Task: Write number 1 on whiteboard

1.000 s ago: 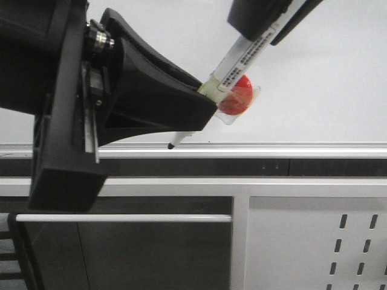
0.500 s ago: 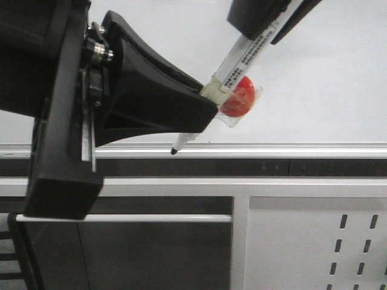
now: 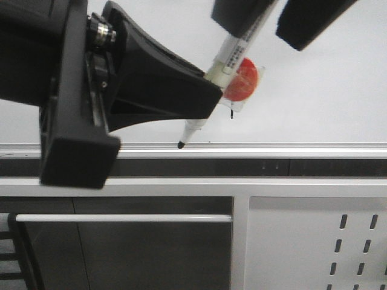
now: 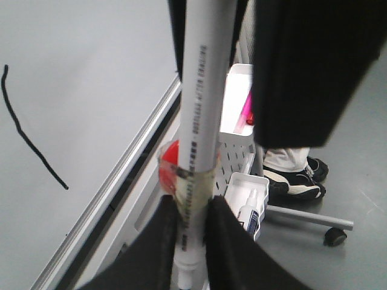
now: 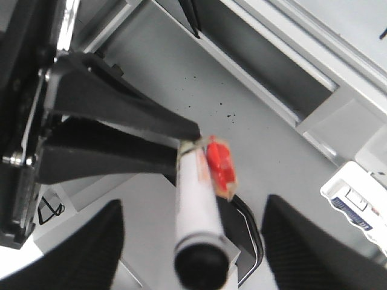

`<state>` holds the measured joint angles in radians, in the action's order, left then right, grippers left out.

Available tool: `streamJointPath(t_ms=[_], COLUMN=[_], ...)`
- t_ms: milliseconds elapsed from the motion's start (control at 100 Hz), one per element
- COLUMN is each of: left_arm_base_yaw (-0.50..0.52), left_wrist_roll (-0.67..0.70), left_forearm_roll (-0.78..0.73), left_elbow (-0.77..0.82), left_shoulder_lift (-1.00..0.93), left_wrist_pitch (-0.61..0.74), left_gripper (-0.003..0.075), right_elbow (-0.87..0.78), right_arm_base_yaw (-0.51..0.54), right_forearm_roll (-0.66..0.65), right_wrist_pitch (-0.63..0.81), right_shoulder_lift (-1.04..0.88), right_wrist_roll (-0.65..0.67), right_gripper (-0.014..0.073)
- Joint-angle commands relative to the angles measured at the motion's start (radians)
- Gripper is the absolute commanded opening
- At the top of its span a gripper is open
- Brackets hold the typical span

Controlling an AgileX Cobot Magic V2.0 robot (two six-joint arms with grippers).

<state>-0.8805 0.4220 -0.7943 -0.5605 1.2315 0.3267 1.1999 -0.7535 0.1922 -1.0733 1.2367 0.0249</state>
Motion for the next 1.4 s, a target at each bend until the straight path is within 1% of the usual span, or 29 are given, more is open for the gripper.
streamJointPath(t_ms=[0, 110, 170, 250, 320, 380, 390, 430, 490, 540, 570, 640, 710, 770, 850, 930, 970, 1000, 1070, 1120, 1140, 1190, 1260, 1390], left_arm_base_yaw=[0.003, 0.003, 0.003, 0.003, 0.003, 0.003, 0.003, 0.003, -0.012, -0.027, -0.038, -0.069, -0.100, -0.130, -0.157, -0.169, -0.169, -0.169, -0.178, -0.191, -0.196, -0.207, -0.211, -0.211], left_wrist_roll=[0.010, 0.010, 0.010, -0.005, -0.060, -0.151, -0.164, -0.245, -0.355, -0.450, -0.503, -0.623, -0.701, -0.731, -0.735, -0.735, -0.730, -0.728, -0.713, -0.695, -0.695, -0.695, -0.697, -0.697], left_forearm_roll=[0.071, 0.129, 0.179, 0.288, 0.411, 0.555, 0.598, 0.735, 0.899, 1.043, 1.132, 1.266, 1.321, 1.363, 1.464, 1.496, 1.498, 1.498, 1.502, 1.505, 1.510, 1.527, 1.553, 1.553], left_elbow=[-0.033, -0.024, -0.006, 0.026, 0.054, 0.087, 0.092, 0.121, 0.159, 0.184, 0.196, 0.203, 0.203, 0.203, 0.201, 0.201, 0.198, 0.196, 0.187, 0.182, 0.180, 0.173, 0.163, 0.162], left_shoulder_lift=[-0.021, -0.021, -0.027, -0.036, -0.038, -0.038, -0.038, -0.038, -0.038, -0.038, -0.038, -0.038, -0.036, -0.023, 0.006, 0.048, 0.070, 0.085, 0.117, 0.140, 0.145, 0.162, 0.176, 0.186], left_wrist_pitch=[0.059, 0.067, 0.098, 0.132, 0.153, 0.206, 0.217, 0.296, 0.420, 0.491, 0.517, 0.537, 0.558, 0.619, 0.707, 0.759, 0.766, 0.772, 0.795, 0.834, 0.851, 0.882, 0.897, 0.901], left_gripper=[-0.0018, -0.0018, -0.0018, -0.0018, -0.0018, -0.0018, -0.0018, -0.0018, -0.0018, -0.0018, -0.0018, -0.0018, -0.0018, -0.0018, -0.0018, -0.0018, -0.0018, -0.0018, -0.0018, -0.0018, -0.0018, -0.0018, -0.0018, -0.0018], right_elbow=[0.030, 0.031, 0.031, 0.031, 0.031, 0.031, 0.031, 0.031, 0.031, 0.031, 0.029, 0.025, 0.025, 0.023, 0.021, 0.013, 0.008, 0.004, 0.001, 0.001, 0.001, 0.001, 0.001, 0.001], right_arm_base_yaw=[0.003, 0.003, 0.003, 0.003, 0.003, 0.003, 0.003, 0.003, 0.003, 0.003, 0.003, 0.003, 0.003, 0.003, 0.003, 0.003, 0.003, 0.003, 0.003, 0.003, 0.003, 0.003, 0.003, 0.003], right_forearm_roll=[-0.012, -0.070, -0.129, -0.216, -0.305, -0.366, -0.371, -0.392, -0.404, -0.404, -0.406, -0.406, -0.406, -0.406, -0.409, -0.413, -0.413, -0.413, -0.415, -0.415, -0.415, -0.415, -0.422, -0.439], right_wrist_pitch=[0.026, 0.024, 0.030, 0.032, 0.028, 0.024, 0.024, 0.024, 0.021, 0.012, 0.008, -0.017, -0.042, -0.072, -0.129, -0.183, -0.193, -0.195, -0.207, -0.211, -0.211, -0.214, -0.214, -0.216], right_shoulder_lift=[-0.023, -0.040, -0.066, -0.124, -0.184, -0.236, -0.249, -0.279, -0.329, -0.367, -0.386, -0.426, -0.451, -0.463, -0.467, -0.467, -0.467, -0.467, -0.467, -0.467, -0.467, -0.467, -0.467, -0.467], right_wrist_roll=[0.026, 0.055, 0.110, 0.177, 0.232, 0.275, 0.279, 0.300, 0.319, 0.324, 0.324, 0.324, 0.324, 0.324, 0.324, 0.324, 0.324, 0.324, 0.324, 0.324, 0.324, 0.324, 0.324, 0.324], right_gripper=[0.0503, 0.0498, 0.0472, 0.0430, 0.0408, 0.0408, 0.0408, 0.0408, 0.0408, 0.0408, 0.0408, 0.0408, 0.0408, 0.0408, 0.0408, 0.0405, 0.0384, 0.0361, 0.0272, 0.0174, 0.0148, 0.0036, -0.0081, -0.0079])
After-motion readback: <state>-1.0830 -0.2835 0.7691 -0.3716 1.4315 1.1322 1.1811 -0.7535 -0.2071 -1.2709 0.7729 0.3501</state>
